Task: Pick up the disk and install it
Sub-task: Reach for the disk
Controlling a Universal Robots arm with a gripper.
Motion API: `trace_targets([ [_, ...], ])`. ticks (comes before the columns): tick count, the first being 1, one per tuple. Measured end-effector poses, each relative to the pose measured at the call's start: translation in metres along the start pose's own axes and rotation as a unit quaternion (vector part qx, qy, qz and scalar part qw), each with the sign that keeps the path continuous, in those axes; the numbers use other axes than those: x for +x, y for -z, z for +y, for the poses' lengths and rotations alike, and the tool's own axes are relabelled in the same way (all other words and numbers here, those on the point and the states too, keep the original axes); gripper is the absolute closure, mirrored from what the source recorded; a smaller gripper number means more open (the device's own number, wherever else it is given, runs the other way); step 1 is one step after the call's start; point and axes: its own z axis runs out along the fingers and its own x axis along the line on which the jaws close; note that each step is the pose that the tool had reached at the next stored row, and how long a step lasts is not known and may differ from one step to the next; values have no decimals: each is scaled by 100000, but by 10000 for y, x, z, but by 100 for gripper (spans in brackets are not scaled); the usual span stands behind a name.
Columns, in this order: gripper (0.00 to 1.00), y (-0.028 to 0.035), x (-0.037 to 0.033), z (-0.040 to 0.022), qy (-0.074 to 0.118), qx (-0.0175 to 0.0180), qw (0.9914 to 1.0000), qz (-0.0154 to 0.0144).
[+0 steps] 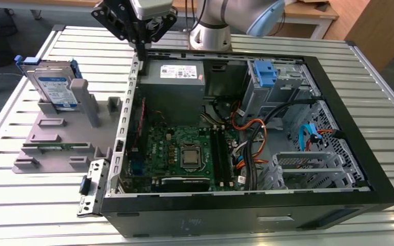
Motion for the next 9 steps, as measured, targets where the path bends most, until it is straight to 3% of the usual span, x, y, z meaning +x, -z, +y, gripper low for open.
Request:
trace_targets([
  [9,89,0,22,-2,-12,-3,100000,-3],
])
